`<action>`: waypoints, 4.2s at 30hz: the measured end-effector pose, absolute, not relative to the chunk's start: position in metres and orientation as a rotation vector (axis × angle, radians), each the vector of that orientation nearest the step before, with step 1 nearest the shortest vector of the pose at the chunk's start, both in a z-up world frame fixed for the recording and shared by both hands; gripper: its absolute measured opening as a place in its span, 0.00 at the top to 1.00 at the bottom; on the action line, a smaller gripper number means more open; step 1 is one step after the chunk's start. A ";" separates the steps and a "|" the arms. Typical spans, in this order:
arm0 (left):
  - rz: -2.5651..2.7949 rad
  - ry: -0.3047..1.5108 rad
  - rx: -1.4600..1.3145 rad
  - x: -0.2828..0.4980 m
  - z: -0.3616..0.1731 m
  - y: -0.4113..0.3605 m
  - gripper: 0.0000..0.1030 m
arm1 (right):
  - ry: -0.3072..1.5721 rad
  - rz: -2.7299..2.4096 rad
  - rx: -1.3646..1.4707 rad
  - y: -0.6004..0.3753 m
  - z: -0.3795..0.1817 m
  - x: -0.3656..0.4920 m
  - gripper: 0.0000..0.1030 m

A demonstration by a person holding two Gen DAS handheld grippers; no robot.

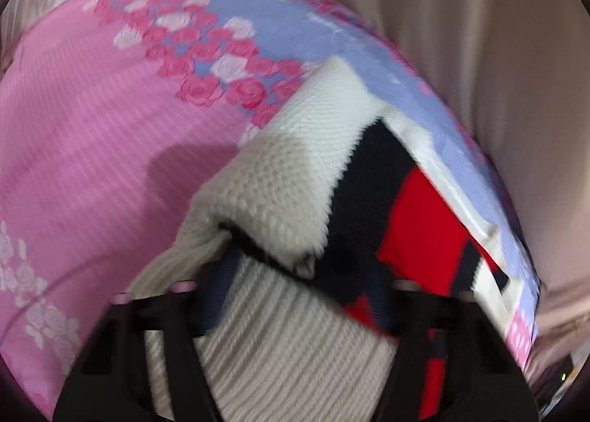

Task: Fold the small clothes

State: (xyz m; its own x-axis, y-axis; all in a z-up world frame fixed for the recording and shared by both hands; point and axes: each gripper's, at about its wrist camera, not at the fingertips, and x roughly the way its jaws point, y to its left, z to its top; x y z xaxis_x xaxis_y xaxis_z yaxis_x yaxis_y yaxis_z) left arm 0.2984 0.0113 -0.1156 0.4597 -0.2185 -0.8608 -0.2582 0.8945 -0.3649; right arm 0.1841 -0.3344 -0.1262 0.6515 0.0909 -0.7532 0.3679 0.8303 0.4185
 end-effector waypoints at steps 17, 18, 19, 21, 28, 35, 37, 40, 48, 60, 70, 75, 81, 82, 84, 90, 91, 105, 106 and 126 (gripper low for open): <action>0.098 0.963 -0.306 0.291 -0.104 0.009 0.93 | 0.758 -0.124 0.470 -0.327 -0.093 0.169 0.94; 0.099 0.985 -0.301 0.294 -0.111 0.010 0.93 | 0.841 -0.143 0.466 -0.330 -0.112 0.180 0.94; 0.103 1.012 -0.302 0.297 -0.119 0.011 0.93 | 0.903 -0.149 0.491 -0.333 -0.129 0.184 0.94; 0.100 1.008 -0.279 0.294 -0.118 0.008 0.92 | 0.873 -0.136 0.514 -0.335 -0.119 0.178 0.93; 0.010 0.986 -0.276 0.242 -0.078 0.032 0.50 | 0.857 -0.147 0.465 -0.318 -0.069 0.073 0.56; 0.037 1.134 -0.154 0.110 -0.084 0.093 0.28 | 1.129 -0.136 0.349 -0.276 -0.108 -0.089 0.51; 0.041 1.222 -0.152 0.075 -0.097 0.103 0.28 | 1.201 -0.118 0.412 -0.268 -0.122 -0.122 0.51; 0.022 1.325 -0.180 0.042 -0.116 0.105 0.28 | 1.232 -0.078 0.527 -0.258 -0.138 -0.144 0.50; -0.025 1.297 -0.278 0.047 -0.126 0.085 0.15 | 1.125 -0.024 0.543 -0.234 -0.141 -0.117 0.38; -0.172 1.272 -0.280 0.042 -0.070 0.079 0.90 | 0.960 -0.050 0.574 -0.262 -0.064 -0.130 0.92; -0.342 1.404 -0.096 -0.064 -0.038 0.067 0.90 | 1.204 -0.023 0.458 -0.265 -0.051 -0.226 0.93; -0.395 1.430 -0.068 -0.111 -0.008 0.086 0.90 | 1.315 0.060 0.457 -0.250 -0.035 -0.265 0.93; -0.388 1.195 -0.051 -0.042 0.035 0.059 0.90 | 0.944 0.019 0.435 -0.285 0.025 -0.176 0.93; -0.376 1.149 -0.058 -0.015 0.037 0.049 0.90 | 0.886 0.003 0.444 -0.294 0.024 -0.153 0.93; -0.356 1.078 -0.066 0.030 0.035 0.033 0.90 | 0.819 -0.017 0.459 -0.306 0.018 -0.112 0.93; -0.208 1.024 0.013 0.145 -0.014 -0.016 0.87 | 0.822 -0.098 0.514 -0.322 -0.036 0.004 0.92; -0.191 1.035 0.022 0.156 -0.025 -0.020 0.86 | 0.842 -0.126 0.532 -0.324 -0.048 0.019 0.90; -0.089 1.023 0.037 0.166 -0.060 0.000 0.20 | 0.863 -0.255 0.448 -0.327 -0.075 0.006 0.36; -0.084 1.045 0.033 0.170 -0.064 -0.002 0.20 | 0.877 -0.258 0.446 -0.327 -0.080 0.010 0.36; -0.193 1.055 -0.051 0.228 -0.036 -0.029 0.94 | 0.910 -0.239 0.406 -0.337 -0.072 0.053 0.91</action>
State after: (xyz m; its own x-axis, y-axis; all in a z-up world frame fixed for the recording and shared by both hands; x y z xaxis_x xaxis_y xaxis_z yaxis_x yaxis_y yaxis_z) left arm 0.2276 -0.0295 -0.0360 0.4783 -0.1820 -0.8591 0.1335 0.9820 -0.1337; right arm 0.0535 -0.3373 -0.0724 0.5945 -0.0301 -0.8035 0.3686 0.8984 0.2390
